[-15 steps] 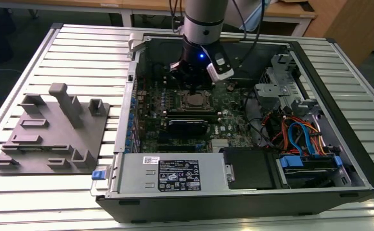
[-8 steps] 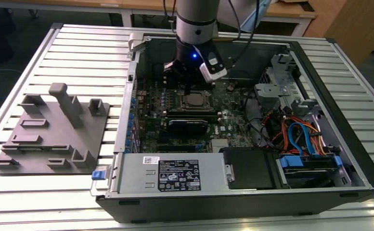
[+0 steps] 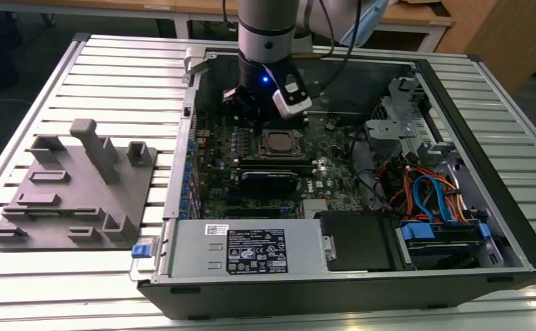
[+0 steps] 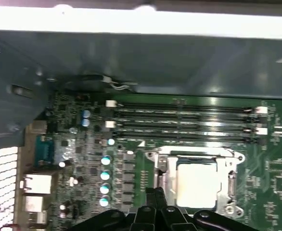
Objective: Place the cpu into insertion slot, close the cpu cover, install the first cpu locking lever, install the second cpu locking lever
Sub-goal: 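Install the first cpu locking lever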
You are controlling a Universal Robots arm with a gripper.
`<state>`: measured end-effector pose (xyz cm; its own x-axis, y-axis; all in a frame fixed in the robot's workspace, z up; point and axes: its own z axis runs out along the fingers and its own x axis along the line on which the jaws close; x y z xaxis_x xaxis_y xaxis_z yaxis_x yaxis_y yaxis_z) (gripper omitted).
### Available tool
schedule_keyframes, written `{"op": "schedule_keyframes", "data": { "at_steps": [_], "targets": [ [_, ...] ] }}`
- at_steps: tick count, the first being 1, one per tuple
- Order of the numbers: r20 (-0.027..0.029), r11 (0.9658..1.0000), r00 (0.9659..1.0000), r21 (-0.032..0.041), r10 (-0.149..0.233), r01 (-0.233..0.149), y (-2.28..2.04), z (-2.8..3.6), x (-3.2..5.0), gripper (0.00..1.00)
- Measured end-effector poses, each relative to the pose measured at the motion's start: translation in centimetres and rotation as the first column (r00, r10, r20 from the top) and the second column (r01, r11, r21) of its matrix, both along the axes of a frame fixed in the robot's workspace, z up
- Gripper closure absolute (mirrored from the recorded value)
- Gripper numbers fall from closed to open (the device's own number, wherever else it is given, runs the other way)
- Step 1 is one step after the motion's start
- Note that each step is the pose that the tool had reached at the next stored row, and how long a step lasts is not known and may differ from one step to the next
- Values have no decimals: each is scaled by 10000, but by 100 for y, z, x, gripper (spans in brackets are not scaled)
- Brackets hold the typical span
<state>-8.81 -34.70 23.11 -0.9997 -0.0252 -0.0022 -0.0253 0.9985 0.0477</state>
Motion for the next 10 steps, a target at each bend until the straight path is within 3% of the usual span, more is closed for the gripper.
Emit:
{"op": "schedule_keyframes", "data": {
  "at_steps": [4, 10],
  "targets": [
    [13, 10000, 10000, -3, 1, -1, 0, 4, -74, 89],
    [26, 10000, 10000, 2, 1, -1, 16, 47, -110, 89]
  ]
}}
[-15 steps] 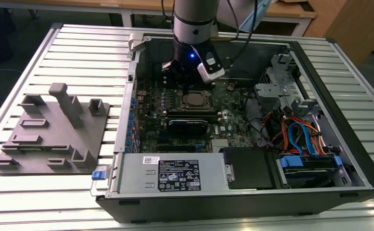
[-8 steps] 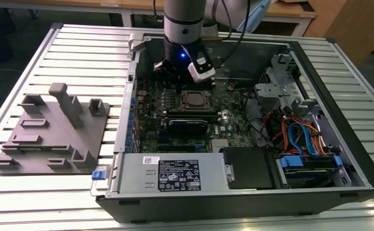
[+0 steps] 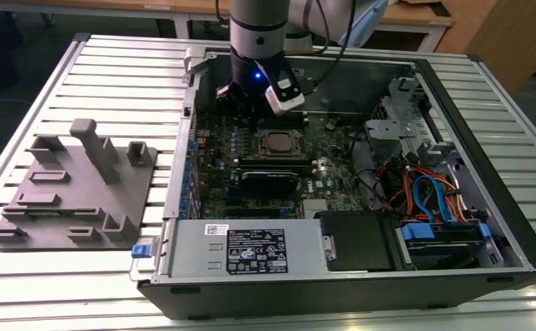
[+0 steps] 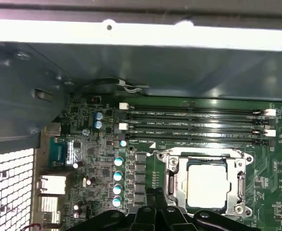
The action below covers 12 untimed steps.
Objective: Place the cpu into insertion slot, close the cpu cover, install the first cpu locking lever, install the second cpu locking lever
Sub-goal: 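Install the first cpu locking lever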
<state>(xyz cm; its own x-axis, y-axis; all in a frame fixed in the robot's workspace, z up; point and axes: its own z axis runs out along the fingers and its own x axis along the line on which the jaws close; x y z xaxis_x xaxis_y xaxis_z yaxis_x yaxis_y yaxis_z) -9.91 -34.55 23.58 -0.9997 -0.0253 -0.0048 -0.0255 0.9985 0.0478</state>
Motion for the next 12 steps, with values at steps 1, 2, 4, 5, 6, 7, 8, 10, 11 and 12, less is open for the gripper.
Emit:
{"op": "schedule_keyframes", "data": {
  "at_steps": [1, 2, 4, 5, 6, 7, 8, 10, 11, 12],
  "targets": [
    [1, 10000, 10000, 0, 0, 0, 3, 0, -12, 89],
    [2, 10000, 10000, -1, 0, 0, 7, 0, -26, 89],
    [-1, 10000, 10000, -3, 0, 0, 13, 1, -57, 89],
    [-1, 10000, 10000, -3, 0, 0, 17, 1, -73, 89],
    [0, 10000, 10000, -2, -1, 1, 20, 1, -86, 89],
    [-1, 10000, 10000, -4, -1, 1, 25, 2, -97, 89],
    [-1, 10000, 10000, -4, -1, 1, 30, 5, -108, 89],
    [-1, 10000, 10000, -3, 0, 0, 46, 16, -123, 89],
    [1, 10000, 10000, -2, 0, 0, 56, 23, -128, 89],
    [0, 10000, 10000, -2, 1, -1, 68, 32, -132, 89]
  ]
}}
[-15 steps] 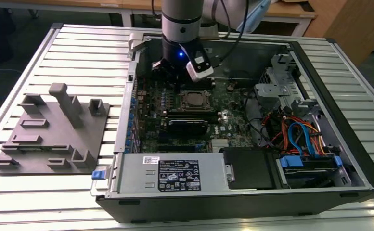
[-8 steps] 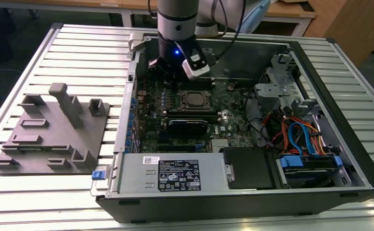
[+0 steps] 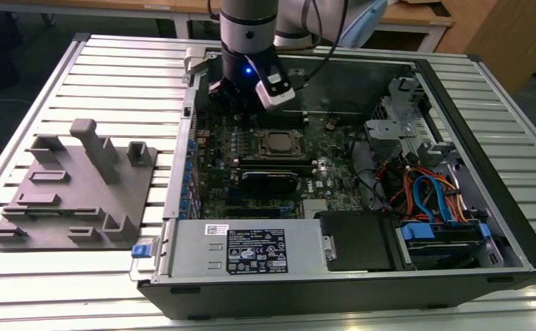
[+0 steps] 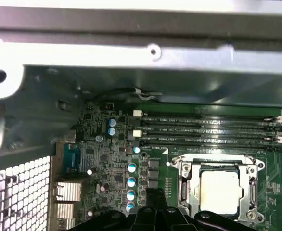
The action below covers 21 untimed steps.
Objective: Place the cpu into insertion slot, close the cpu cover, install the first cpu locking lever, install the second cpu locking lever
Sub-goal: 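Install the first cpu locking lever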
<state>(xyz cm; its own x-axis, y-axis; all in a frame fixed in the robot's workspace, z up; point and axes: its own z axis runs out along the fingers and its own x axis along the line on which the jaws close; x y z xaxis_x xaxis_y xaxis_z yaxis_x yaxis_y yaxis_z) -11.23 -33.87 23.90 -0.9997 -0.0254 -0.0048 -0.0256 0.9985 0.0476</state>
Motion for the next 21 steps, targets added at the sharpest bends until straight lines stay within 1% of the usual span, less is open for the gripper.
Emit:
{"op": "schedule_keyframes", "data": {
  "at_steps": [6, 10, 14, 16, 18, 21],
  "targets": [
    [-1, 10000, 10000, 0, -1, 1, 89, 31, -13, 89],
    [0, 10000, 10000, -1, 0, 0, 136, 58, -22, 89],
    [15, 10000, 10000, -15, -2, 2, 193, 80, -23, 89],
    [31, 10000, 10000, -19, -1, 1, 206, 85, -23, 89],
    [72, 10000, 10000, -36, -1, 2, 212, 86, -23, 89],
    [116, 10000, 9999, -59, 0, 1, 215, 87, -23, 89]
  ]
}}
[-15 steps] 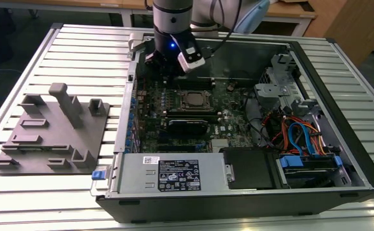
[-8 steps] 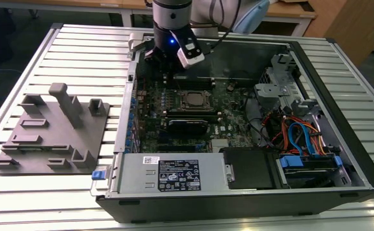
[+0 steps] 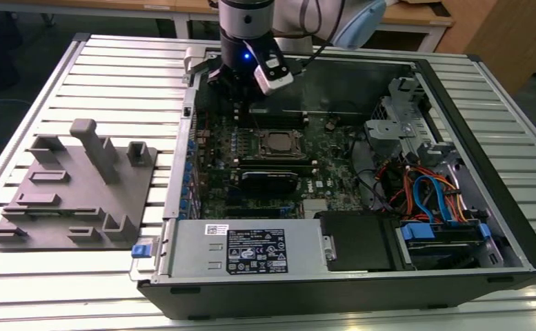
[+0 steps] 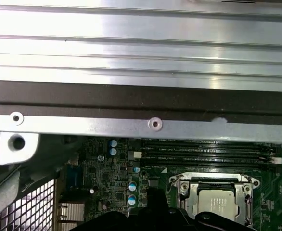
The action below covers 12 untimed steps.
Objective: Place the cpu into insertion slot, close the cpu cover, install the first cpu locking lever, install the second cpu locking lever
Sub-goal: 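Install the first cpu locking lever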
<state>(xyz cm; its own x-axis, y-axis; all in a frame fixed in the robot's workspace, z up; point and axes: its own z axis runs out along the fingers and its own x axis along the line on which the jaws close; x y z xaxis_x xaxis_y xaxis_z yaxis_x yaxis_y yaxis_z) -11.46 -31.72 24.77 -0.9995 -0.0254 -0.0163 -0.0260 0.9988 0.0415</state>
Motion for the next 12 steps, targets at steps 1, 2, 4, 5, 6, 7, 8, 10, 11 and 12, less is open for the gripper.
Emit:
{"op": "schedule_keyframes", "data": {
  "at_steps": [1, 2, 4, 5, 6, 7, 8, 10, 11, 12],
  "targets": [
    [6, 10000, 10000, -2, 1, -1, 1, 1, 1, 89],
    [9, 10000, 10000, -3, 1, -1, 2, 3, 2, 89],
    [11, 10000, 10000, -3, -2, 2, 9, 9, 4, 89],
    [13, 10000, 10000, -3, -2, 2, 17, 16, 5, 89],
    [13, 10000, 10000, -4, 0, 0, 24, 24, 6, 89],
    [12, 10000, 10000, -7, 0, 0, 31, 32, 6, 89],
    [13, 10000, 10000, -7, -1, 1, 39, 38, 7, 89],
    [12, 10000, 10000, -9, -1, 1, 49, 43, 7, 89],
    [12, 10000, 10000, -10, -1, 1, 52, 43, 7, 89],
    [13, 10000, 10000, -11, -1, 1, 55, 43, 7, 89]
  ]
}}
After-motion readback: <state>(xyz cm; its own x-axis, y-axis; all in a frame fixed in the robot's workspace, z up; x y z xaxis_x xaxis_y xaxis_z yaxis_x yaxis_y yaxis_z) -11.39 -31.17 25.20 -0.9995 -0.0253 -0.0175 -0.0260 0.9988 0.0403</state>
